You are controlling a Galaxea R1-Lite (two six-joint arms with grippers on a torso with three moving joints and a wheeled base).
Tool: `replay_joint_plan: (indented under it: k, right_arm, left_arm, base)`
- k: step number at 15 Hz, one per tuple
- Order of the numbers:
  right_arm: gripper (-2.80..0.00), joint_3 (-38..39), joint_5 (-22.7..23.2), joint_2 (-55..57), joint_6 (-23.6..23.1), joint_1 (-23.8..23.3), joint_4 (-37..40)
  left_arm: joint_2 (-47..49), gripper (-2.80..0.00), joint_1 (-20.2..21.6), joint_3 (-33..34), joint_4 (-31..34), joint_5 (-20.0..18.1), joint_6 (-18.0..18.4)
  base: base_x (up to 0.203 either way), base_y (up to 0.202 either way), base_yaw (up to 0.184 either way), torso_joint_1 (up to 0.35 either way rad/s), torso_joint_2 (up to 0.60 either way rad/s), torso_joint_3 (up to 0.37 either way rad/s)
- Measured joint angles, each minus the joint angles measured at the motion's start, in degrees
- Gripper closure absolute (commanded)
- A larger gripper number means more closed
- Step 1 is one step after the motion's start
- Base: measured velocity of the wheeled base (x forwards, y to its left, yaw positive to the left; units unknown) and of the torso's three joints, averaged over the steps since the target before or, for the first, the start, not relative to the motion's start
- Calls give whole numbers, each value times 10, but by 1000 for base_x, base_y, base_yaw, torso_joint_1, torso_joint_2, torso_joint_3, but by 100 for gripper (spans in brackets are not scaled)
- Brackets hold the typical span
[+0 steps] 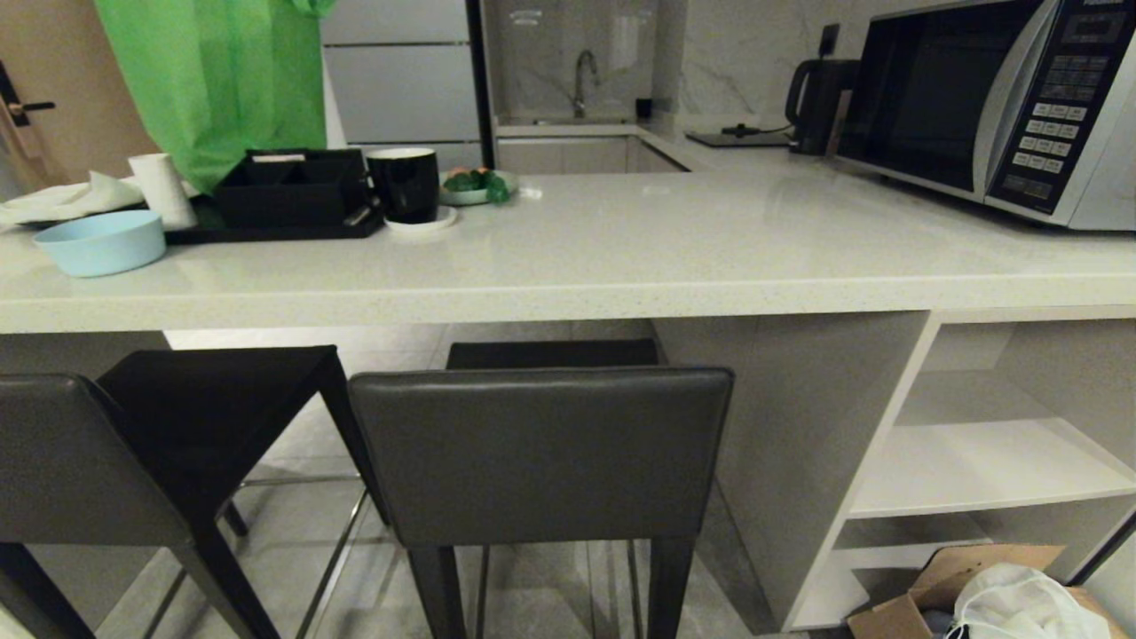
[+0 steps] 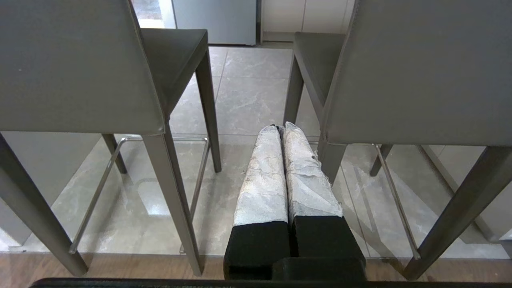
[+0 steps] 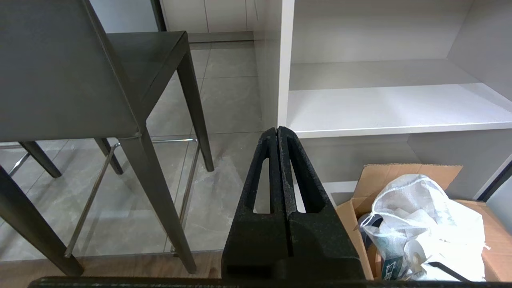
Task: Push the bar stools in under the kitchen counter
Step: Pull the gray chair out from under the dining table
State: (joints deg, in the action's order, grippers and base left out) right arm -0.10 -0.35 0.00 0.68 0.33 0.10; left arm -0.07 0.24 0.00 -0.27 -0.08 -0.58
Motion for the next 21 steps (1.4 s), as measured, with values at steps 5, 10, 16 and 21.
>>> replay_joint_plan:
  k: [5, 10, 16, 21]
  right_arm:
    - [0, 0, 0, 0, 0, 0, 0]
    - [0, 0, 0, 0, 0, 0, -1]
    - [0, 0, 0, 0, 0, 0, -1]
    - [0, 0, 0, 0, 0, 1, -1]
  left_arm:
    - [0, 0, 0, 0, 0, 0, 0]
    - [0, 0, 0, 0, 0, 0, 0]
    - [0, 0, -1, 0, 0, 0, 0]
    - [0, 0, -1, 0, 0, 0, 0]
  base:
    - [0, 0, 0, 0, 0, 0]
    - [0, 0, 0, 0, 0, 0]
    - [0, 140, -1, 3, 1, 1]
    - [0, 197, -2, 4, 2, 0]
